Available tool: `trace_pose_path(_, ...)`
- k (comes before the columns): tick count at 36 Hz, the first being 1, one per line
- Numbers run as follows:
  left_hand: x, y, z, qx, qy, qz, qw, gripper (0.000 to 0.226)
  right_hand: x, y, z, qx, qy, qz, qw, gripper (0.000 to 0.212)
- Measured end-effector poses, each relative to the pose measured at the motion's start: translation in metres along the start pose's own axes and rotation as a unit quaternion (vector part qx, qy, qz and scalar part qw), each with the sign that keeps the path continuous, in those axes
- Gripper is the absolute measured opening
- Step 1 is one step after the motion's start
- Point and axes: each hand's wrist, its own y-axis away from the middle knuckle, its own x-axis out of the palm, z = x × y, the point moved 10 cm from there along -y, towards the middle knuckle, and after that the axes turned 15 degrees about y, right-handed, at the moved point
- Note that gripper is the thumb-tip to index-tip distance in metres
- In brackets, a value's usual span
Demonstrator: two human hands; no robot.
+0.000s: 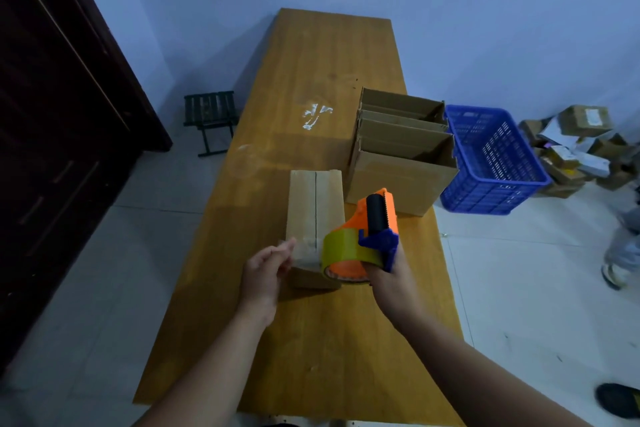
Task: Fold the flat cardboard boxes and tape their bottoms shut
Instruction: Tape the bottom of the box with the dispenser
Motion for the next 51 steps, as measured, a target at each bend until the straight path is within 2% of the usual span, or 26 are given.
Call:
trace_pose_path(3,-0.002,0.000,0.002,-0.015,0.037,0.005,0.999,0.017,-0.001,0.001,0.005,-0.011,0.005,-0.004,1.000,0.057)
trace_pose_path(6,-0.003,0.001,0.008,-0.037,0.030,0.009,0.999,0.014,-0.003,0.002,0.009,-0.028,0.034,-0.009,0.999,0.055)
trace_pose_path(11,-0.008,0.005,0.011,-0.047,0.060,-0.008,0.997,0.041,-0.010,-0.004,0.006,-0.013,0.056,-0.040,0.998,0.045)
trace_pose_path(14,-0.007,0.010,0.008,-0.015,0.059,-0.011,0.998,0.026,-0.012,-0.007,0.002,0.001,0.103,-0.046,0.994,0.037)
trace_pose_path(17,-0.011,0.013,0.005,0.018,0.038,-0.043,0.998,0.011,-0.011,-0.008,0.003,-0.009,0.162,-0.043,0.986,0.036)
trace_pose_path(23,-0.015,0.017,-0.008,0.110,-0.087,-0.087,0.986,0.021,-0.010,-0.010,0.011,-0.042,0.260,-0.057,0.963,0.030)
trace_pose_path(28,-0.015,0.017,-0.020,0.129,-0.162,-0.110,0.972,0.023,-0.004,-0.009,0.026,-0.065,0.366,-0.052,0.927,0.028)
trace_pose_path(35,-0.022,0.009,-0.022,0.089,-0.204,-0.136,0.966,0.025,0.004,-0.009,0.036,-0.073,0.423,-0.024,0.903,0.033)
trace_pose_path(41,-0.027,0.001,-0.016,0.045,-0.211,-0.138,0.967,0.027,0.008,-0.007,0.039,-0.080,0.459,-0.031,0.884,0.035)
trace_pose_path(51,-0.029,-0.010,-0.002,-0.049,-0.222,-0.108,0.968,0.026,0.008,-0.008,0.039,-0.079,0.464,-0.033,0.882,0.033)
